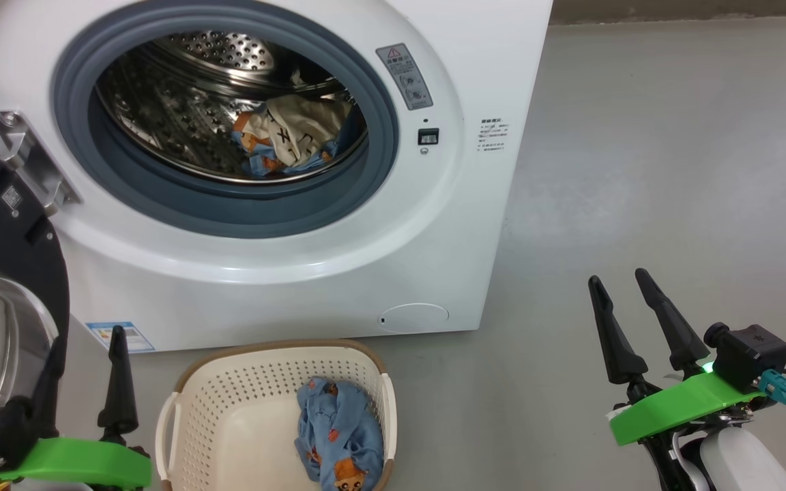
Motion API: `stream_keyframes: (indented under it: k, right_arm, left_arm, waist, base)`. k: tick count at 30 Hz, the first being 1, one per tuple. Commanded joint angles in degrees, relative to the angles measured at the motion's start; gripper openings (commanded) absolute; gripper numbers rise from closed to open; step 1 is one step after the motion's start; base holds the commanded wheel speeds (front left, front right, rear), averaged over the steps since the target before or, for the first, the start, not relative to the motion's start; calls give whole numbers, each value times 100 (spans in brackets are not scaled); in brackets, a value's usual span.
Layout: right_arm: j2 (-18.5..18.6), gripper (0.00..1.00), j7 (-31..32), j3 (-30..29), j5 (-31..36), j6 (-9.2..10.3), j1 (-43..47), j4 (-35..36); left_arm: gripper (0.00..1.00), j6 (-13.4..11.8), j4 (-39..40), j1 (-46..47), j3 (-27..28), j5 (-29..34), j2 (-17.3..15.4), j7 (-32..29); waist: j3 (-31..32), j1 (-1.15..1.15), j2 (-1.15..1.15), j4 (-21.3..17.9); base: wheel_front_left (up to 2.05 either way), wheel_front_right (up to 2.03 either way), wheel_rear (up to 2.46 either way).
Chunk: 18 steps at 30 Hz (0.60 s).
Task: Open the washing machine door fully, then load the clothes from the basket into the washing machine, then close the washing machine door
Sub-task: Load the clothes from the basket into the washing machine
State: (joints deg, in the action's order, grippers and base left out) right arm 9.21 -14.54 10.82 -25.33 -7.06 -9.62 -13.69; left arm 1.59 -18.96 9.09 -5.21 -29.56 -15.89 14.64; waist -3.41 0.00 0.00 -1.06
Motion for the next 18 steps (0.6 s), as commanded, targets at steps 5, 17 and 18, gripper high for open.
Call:
stream_keyframes:
  k: [5,17,18]
  right_arm:
    - [54,100,-46,97,-30,-43,-59,124]
    - [-22,100,-46,33,93,-43,-132,197]
    - [-39,100,-46,27,113,-43,-143,205]
  left_arm:
    - [100,42,65,141,245,85,-96,36]
    - [100,236,-271,349,48,19,-54,-12]
    - [100,260,-324,385,24,9,-58,-24]
  waist:
    - [-23,0,0,-28]
    - [-433,0,0,-185]
    - [-487,0,0,-203]
  base:
    - [0,0,0]
    - [0,0,0]
    - [0,0,0]
